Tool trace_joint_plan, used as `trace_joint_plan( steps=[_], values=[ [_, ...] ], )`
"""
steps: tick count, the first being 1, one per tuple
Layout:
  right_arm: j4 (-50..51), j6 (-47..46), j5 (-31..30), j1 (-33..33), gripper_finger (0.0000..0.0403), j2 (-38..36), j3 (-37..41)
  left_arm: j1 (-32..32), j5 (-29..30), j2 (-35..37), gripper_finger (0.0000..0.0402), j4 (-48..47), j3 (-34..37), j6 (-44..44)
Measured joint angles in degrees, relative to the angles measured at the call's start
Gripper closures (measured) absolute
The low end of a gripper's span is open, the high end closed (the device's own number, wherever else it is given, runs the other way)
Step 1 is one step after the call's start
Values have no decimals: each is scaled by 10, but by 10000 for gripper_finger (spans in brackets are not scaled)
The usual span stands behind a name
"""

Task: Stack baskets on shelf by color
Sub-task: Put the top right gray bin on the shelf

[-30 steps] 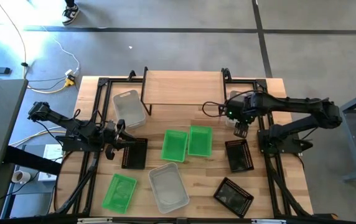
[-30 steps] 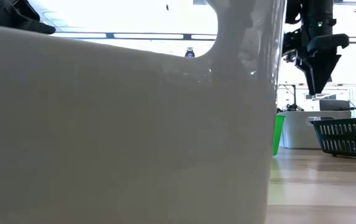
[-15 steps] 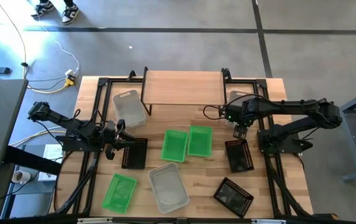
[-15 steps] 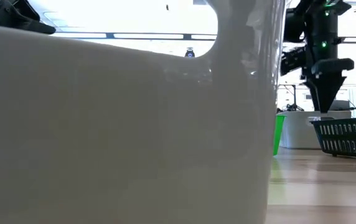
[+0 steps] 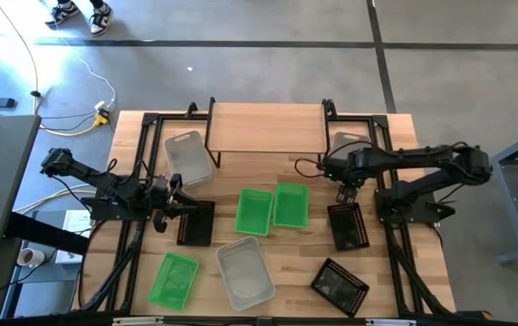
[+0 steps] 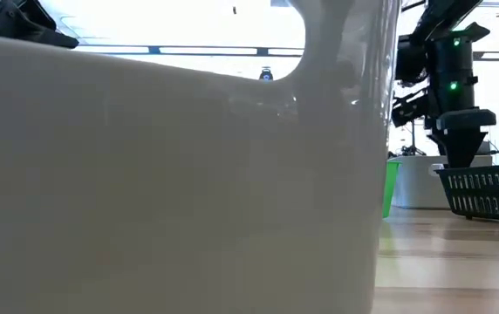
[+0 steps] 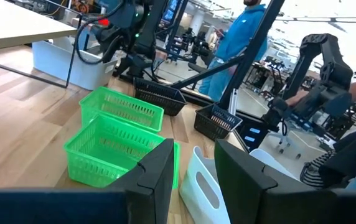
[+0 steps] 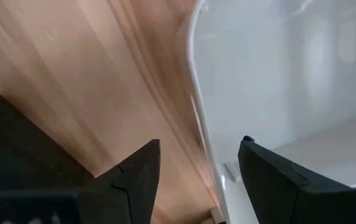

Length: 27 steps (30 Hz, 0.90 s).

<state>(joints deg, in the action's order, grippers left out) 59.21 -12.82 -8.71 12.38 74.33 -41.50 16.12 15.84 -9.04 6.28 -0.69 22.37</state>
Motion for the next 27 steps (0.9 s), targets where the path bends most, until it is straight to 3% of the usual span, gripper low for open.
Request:
trace_joint_plan(
  steps=[5,8,16,27],
  values=[
    [-10,-2,0,0,208,44,0,0,0,0,296,0,0,0],
    [-10,-2,1,0,233,65,0,0,0,0,296,0,0,0],
    [-6,-11,4,0,389,76,0,0,0,0,296,0,0,0],
    [72,-79,-2,-12,401,-2,-34,0,0,0,296,0,0,0]
  ],
)
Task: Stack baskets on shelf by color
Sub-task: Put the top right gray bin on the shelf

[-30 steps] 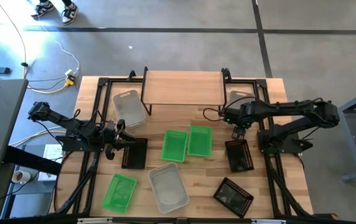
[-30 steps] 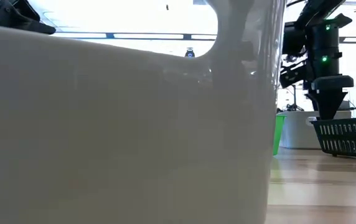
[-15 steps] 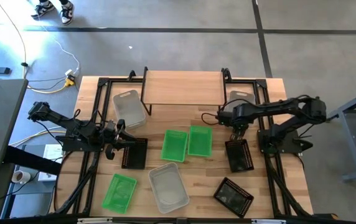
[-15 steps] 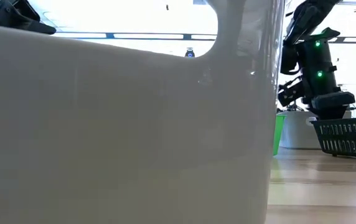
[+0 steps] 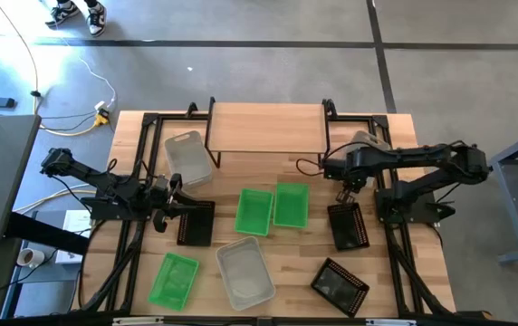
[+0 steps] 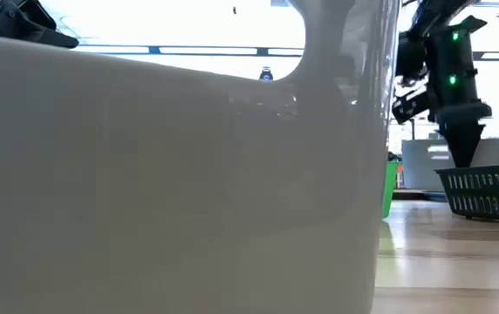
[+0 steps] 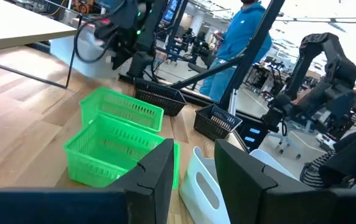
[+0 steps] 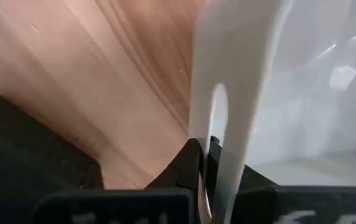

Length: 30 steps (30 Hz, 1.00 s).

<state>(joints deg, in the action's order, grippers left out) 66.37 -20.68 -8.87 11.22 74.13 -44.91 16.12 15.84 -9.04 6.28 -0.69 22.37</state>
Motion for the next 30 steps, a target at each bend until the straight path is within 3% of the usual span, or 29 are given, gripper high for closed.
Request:
trace_joint_plan(
  steps=[12,21,30],
  values=[
    [149,-94,-60,-27,403,-44,-164,0,0,0,296,0,0,63],
    [229,-87,-126,-11,403,-44,-296,0,0,0,296,0,0,75],
    [236,-6,-179,25,403,-35,-417,0,0,0,296,1,0,75]
  ],
)
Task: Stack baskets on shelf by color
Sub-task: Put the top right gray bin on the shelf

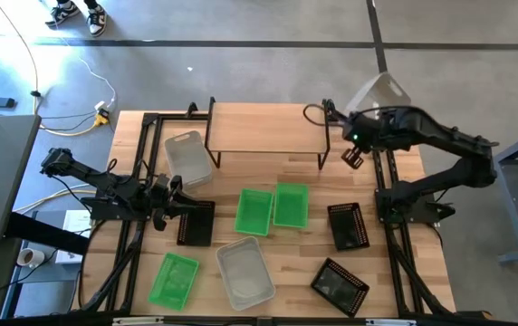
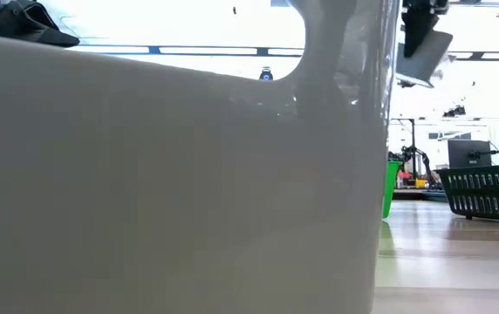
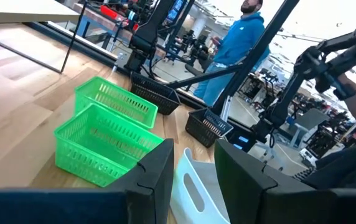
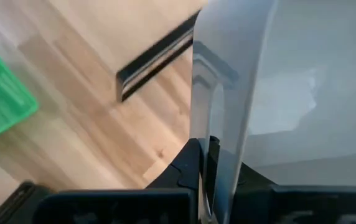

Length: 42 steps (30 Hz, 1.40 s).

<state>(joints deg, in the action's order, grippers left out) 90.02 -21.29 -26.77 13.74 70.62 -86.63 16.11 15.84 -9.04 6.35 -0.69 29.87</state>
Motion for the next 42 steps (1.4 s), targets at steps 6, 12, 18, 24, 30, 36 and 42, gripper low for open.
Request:
trace_joint_plan(
  steps=[6,12,18,24,30,36,42],
  values=[
    [0,92,-3,29,403,52,-94,0,17,0,296,0,0,2],
    [0,174,21,48,403,119,-169,0,24,0,296,0,0,2],
    [0,242,46,47,403,165,-184,0,24,0,296,0,0,2],
    [0,294,87,45,403,212,-184,0,24,0,296,0,0,1],
    [0,333,112,28,403,254,-184,0,24,0,296,0,0,1],
    [-1,340,135,10,403,279,-184,0,24,0,296,-1,0,0],
    [-10,338,146,3,403,285,-184,0,24,0,296,-1,0,0]
  ],
)
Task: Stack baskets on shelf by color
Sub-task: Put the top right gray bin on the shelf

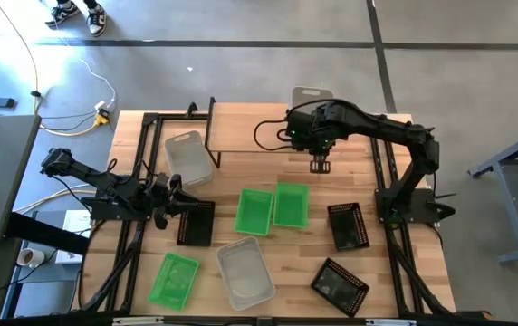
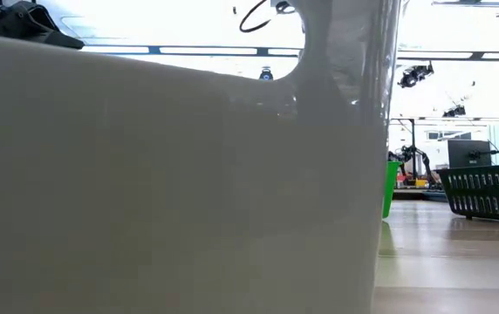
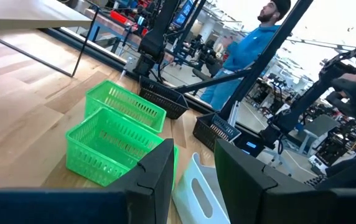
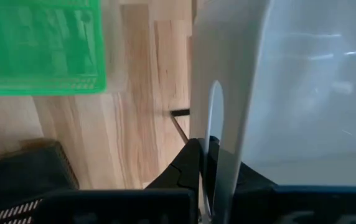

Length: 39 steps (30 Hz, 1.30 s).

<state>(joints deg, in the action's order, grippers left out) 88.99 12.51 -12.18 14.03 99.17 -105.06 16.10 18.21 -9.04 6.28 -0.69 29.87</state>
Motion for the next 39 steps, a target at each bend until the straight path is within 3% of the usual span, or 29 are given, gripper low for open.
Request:
trace_joint_plan(
  steps=[6,11,39],
  values=[
    [-14,4,13,0,403,9,16,0,0,0,296,0,0,0],
    [-26,-6,-15,0,403,15,38,0,0,0,296,-1,0,1],
    [-58,21,-37,14,396,36,40,0,0,0,296,-4,0,0]
  ],
)
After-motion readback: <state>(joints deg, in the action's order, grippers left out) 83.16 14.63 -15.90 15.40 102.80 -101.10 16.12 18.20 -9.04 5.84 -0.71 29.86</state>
